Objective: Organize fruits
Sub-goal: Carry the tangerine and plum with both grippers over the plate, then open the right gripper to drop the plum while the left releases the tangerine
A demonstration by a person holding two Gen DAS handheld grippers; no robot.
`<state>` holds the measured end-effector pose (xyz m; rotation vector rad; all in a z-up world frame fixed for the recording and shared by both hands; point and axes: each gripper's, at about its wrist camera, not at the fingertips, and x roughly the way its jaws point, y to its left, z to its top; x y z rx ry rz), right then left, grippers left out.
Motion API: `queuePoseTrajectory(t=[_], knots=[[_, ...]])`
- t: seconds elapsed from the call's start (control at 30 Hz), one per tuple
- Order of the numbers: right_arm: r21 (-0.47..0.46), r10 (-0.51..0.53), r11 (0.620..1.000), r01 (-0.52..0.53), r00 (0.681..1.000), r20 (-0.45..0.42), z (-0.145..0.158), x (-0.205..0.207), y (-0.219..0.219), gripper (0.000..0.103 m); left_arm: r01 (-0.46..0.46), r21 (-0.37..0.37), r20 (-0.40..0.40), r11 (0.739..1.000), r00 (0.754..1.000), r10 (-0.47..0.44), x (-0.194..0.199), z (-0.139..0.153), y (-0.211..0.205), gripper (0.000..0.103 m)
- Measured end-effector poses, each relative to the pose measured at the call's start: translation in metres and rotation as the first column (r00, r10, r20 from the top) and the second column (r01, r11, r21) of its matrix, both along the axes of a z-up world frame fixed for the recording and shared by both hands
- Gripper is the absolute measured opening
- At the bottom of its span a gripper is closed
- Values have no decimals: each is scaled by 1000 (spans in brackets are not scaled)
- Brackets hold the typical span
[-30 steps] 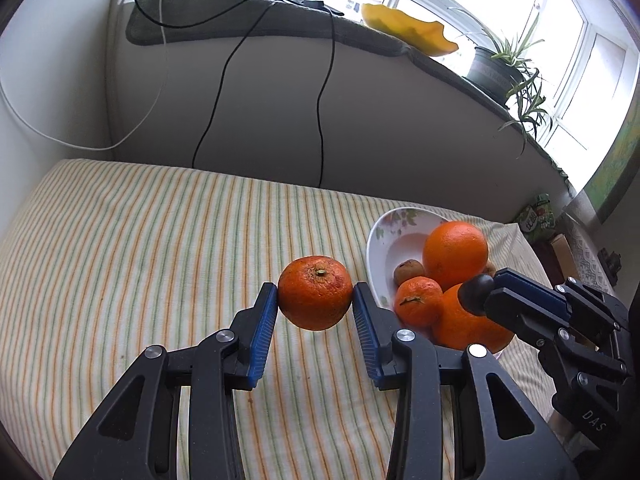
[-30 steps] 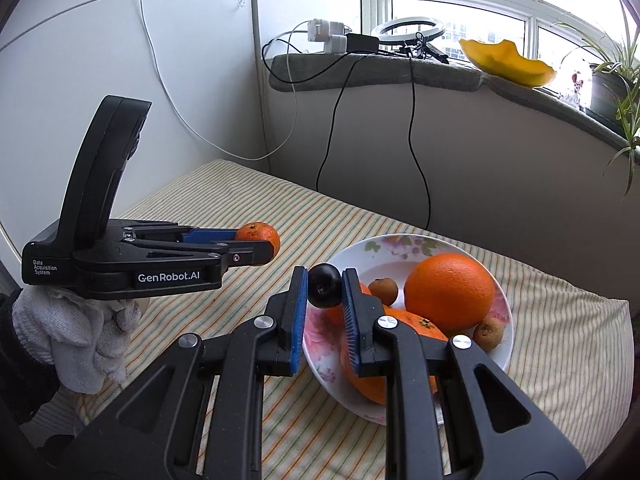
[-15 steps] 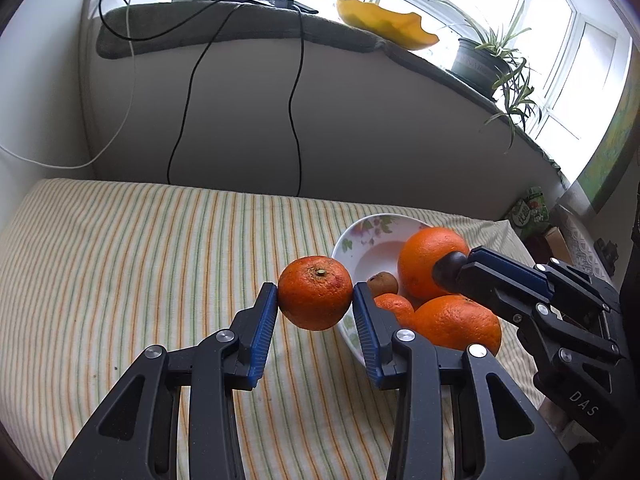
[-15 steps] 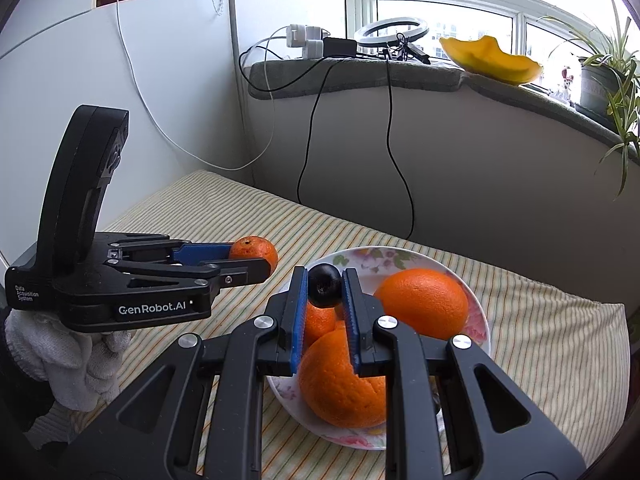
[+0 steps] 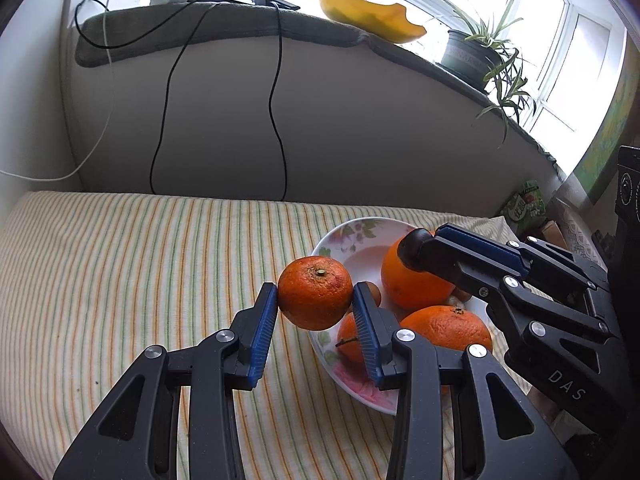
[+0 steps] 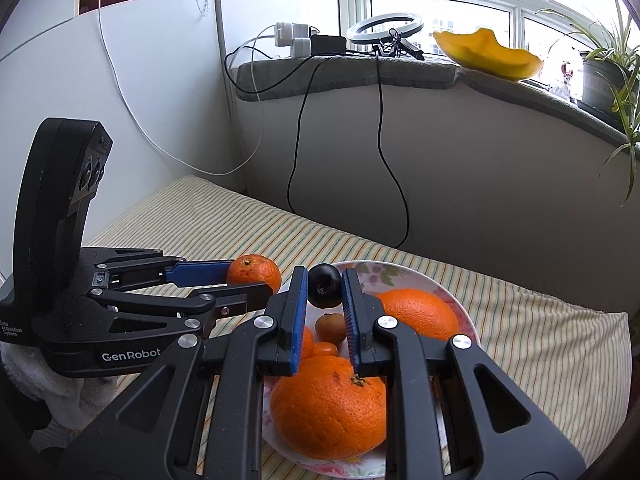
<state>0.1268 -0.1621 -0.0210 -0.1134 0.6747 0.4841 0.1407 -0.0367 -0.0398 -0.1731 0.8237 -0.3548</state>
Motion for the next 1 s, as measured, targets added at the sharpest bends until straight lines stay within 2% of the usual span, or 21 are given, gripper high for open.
queuePoseTrajectory(t=[0.3, 1.0], knots=[[4, -12, 1000, 12, 1000, -27, -5, 16, -1, 18, 9, 10, -4, 1000, 1000, -9, 3, 0, -7, 37], [4, -27, 1000, 27, 999, -34, -8, 22, -7, 19, 12, 6, -8, 1000, 1000, -12, 6, 0, -9, 37]])
